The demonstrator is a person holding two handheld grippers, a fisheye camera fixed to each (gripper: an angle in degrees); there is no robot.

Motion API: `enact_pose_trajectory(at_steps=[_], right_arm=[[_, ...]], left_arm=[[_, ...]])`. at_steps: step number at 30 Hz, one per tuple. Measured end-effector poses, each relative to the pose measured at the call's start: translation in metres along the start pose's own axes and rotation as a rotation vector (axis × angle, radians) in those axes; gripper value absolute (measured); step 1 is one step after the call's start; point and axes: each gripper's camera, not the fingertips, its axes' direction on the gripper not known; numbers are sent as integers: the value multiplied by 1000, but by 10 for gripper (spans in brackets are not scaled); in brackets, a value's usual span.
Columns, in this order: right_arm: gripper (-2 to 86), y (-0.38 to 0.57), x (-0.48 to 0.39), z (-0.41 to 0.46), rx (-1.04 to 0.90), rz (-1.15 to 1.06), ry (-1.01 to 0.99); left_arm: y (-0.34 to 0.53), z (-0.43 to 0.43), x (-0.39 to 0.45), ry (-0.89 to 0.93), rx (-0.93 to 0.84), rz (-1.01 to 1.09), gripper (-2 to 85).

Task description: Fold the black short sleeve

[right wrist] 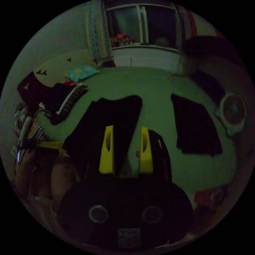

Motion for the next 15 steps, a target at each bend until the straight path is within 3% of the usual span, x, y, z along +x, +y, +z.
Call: enact_pose_trajectory(at_steps=[8, 11, 15], right_arm=[[127, -111, -16, 110, -248, 8, -26], [115, -123, -31, 142, -346, 20, -11], [63, -128, -58, 148, -284, 10, -1]], left_arm=[[2, -9, 2, -39, -58, -50, 195], [6, -21, 10, -164, -84, -40, 168], [14, -40, 18, -216, -95, -34, 128]])
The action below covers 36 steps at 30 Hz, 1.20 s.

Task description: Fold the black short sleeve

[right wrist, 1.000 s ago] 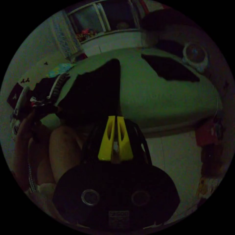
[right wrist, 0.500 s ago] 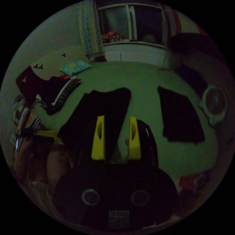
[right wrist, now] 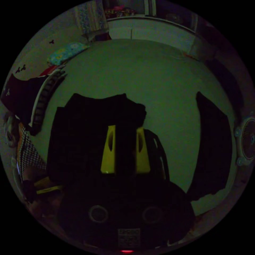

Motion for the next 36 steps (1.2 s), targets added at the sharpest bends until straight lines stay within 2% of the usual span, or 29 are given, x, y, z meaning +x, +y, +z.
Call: enact_pose_trajectory(at_steps=[2, 4, 13, 23, 29, 36], right_arm=[[17, -6, -17, -1, -3, 7, -26], [7, -14, -28, -5, -19, 15, -28], [-1, -36, -113, -79, 84, -118, 82], [-2, -66, -239, -164, 280, -253, 179], [-5, -109, -316, -198, 393, -314, 108], [-3, -196, -399, -180, 402, -326, -110]], left_arm=[[5, -9, -1, 20, 5, -4, 102], [12, -23, -2, 30, 12, -1, 82], [53, -104, -15, 198, 109, 27, 69], [100, -222, -37, 277, 298, 50, 69], [126, -313, -80, 223, 432, 12, 69], [126, -425, -153, 18, 497, -90, 69]])
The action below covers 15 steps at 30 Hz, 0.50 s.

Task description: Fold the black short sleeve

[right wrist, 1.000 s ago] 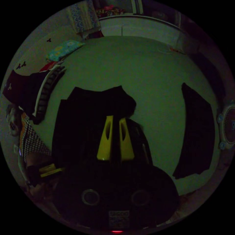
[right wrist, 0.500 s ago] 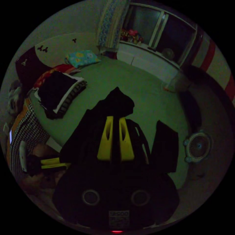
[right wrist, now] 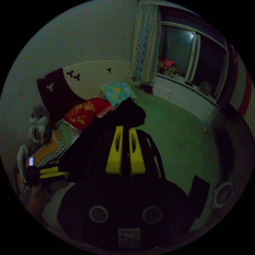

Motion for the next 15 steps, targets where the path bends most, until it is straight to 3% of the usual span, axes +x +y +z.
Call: enact_pose_trajectory(at_steps=[5, 8, 11, 15], right_arm=[[32, -34, -23, 116, -210, 111, -164], [36, -9, -38, 152, -250, 85, -185], [37, 34, -55, 161, -244, -53, -180], [13, 89, -74, 166, -246, -109, -190]], left_arm=[[-43, 3, -55, -191, -82, -81, 80], [-50, 24, -95, -287, -143, -298, 77], [-40, 10, -98, -274, -34, -298, 89], [-37, -22, -75, -427, 114, -253, 48]])
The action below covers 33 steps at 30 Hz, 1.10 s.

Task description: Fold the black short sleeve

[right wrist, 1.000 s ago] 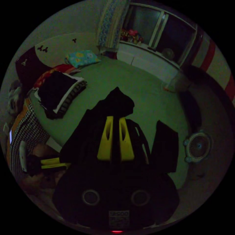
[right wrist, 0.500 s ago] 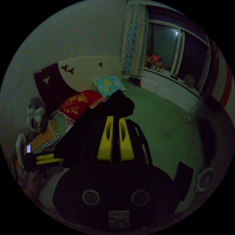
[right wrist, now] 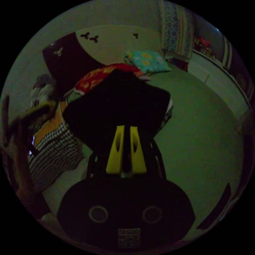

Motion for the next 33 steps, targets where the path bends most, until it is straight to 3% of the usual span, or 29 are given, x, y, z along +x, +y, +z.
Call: enact_pose_trajectory(at_steps=[4, 7, 9, 13, 17, 23, 28, 33], right_arm=[[-9, 34, -4, 29, -2, 101, 8], [-13, 51, 14, 21, -32, 166, -76], [-13, 72, 27, 6, -43, 163, -146], [-12, 147, 63, -38, 43, 146, -12], [-11, 233, 116, -69, 70, 338, 154], [-10, 312, 169, -118, 262, 655, 117], [-10, 320, 182, -147, 377, 560, 282], [-9, 326, 220, -144, 369, 497, 420]], left_arm=[[-16, 12, 50, 96, -6, 122, 5], [-23, 57, 79, -71, -110, 100, 3], [-21, 68, 87, -145, -84, 85, 2], [-9, 41, 106, -162, 28, 18, 0], [18, 8, 138, -104, 127, 50, -4], [71, 18, 236, 89, 108, 252, -5], [94, 52, 338, 151, 163, 380, 0], [95, 100, 413, 206, 64, 438, -1]])
